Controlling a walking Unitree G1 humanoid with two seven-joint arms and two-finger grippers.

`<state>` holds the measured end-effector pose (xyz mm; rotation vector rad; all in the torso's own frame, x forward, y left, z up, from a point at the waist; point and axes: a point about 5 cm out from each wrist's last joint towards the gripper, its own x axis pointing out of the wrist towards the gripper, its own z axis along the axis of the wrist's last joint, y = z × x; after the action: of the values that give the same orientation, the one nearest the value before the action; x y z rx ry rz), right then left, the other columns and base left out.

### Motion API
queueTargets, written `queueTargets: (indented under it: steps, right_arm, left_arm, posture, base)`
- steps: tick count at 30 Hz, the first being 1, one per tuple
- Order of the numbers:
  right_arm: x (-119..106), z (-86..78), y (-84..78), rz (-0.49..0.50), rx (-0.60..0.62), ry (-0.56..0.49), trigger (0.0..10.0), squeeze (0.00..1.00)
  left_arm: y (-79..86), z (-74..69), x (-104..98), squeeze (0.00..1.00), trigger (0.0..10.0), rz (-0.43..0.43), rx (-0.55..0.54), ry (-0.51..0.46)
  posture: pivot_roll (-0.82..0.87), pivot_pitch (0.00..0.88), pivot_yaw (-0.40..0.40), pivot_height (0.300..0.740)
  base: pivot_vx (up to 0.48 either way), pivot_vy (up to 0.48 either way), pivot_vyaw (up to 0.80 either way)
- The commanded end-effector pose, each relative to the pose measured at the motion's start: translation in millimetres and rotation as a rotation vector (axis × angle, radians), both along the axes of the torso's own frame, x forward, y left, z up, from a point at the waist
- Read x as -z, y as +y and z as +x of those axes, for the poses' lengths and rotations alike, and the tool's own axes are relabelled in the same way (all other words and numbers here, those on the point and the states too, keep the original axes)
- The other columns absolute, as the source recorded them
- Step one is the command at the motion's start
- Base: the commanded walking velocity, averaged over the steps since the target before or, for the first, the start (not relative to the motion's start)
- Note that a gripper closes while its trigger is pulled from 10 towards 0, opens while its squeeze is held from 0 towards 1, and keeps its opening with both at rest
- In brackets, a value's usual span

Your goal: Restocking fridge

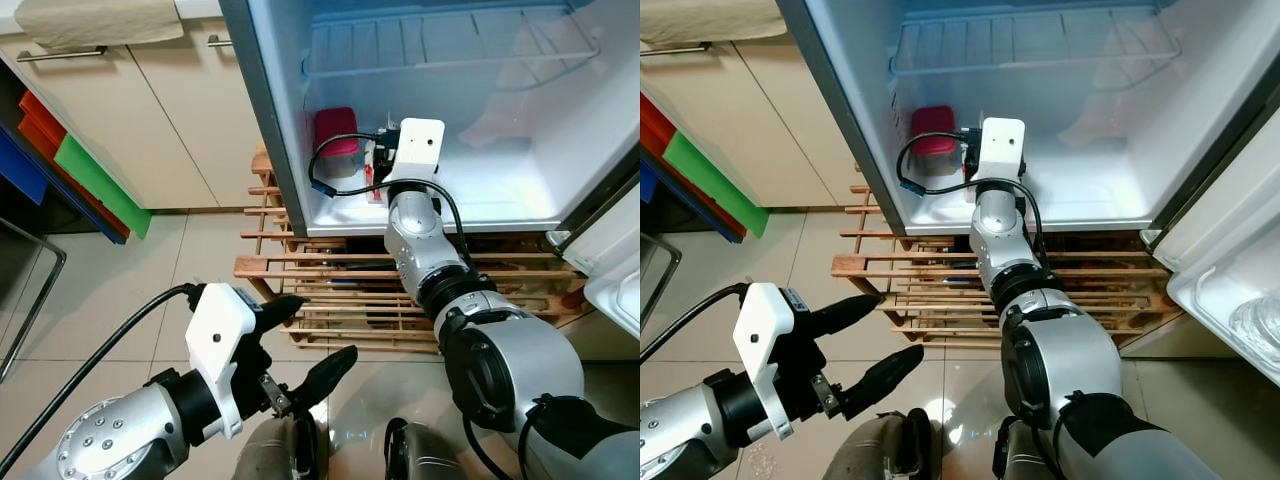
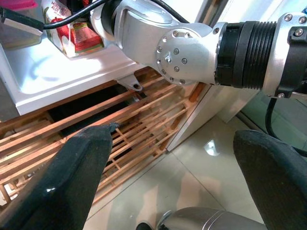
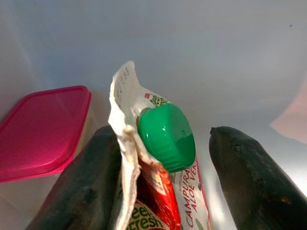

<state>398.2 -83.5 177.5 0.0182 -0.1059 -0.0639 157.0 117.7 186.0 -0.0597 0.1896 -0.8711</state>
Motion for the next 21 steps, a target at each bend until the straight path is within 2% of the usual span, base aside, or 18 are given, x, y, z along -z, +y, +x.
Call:
queueTargets:
  steps: [1, 10, 16, 18, 21]
  right_arm:
    - [10.6, -3.2, 1.8, -0.005, 0.003, 0.036, 10.0, 1.00]
    - [15.9, -7.2, 6.5, -0.015, 0.026, 0.034, 10.0, 1.00]
    - [22.8, -10.9, 8.3, 0.019, 0.045, 0.048, 10.0, 1.00]
    - [20.6, -12.0, 12.6, 0.038, 0.031, 0.029, 10.0, 1.00]
    - [17.2, -12.0, 15.4, 0.047, 0.015, 0.008, 10.0, 1.00]
  left_arm:
    - [-1.3, -1.3, 0.4, 0.00, 10.0, -0.008, 0.006, 0.005]
    - [-3.2, 11.6, 3.2, 0.00, 10.0, -0.017, 0.002, -0.017]
    - [-6.4, 20.0, 2.6, 0.00, 10.0, -0.029, 0.011, -0.044]
    - [-8.4, 29.4, 3.8, 0.00, 10.0, -0.035, 0.013, -0.060]
    - [-9.3, 34.9, 4.7, 0.00, 10.0, -0.041, 0.011, -0.072]
  posture:
    - [0.29, 0.266, 0.111, 0.740]
    - [0.25, 0.221, 0.090, 0.740]
    - [0.23, 0.184, 0.085, 0.740]
    - [0.20, 0.153, 0.076, 0.740]
    - [0.19, 0.139, 0.072, 0.740]
  base:
    - [0.000, 0.000, 0.00]
    - [0.000, 0.000, 0.00]
    - [0.000, 0.000, 0.00]
    - [0.000, 0.000, 0.00]
    - [0.000, 0.000, 0.00]
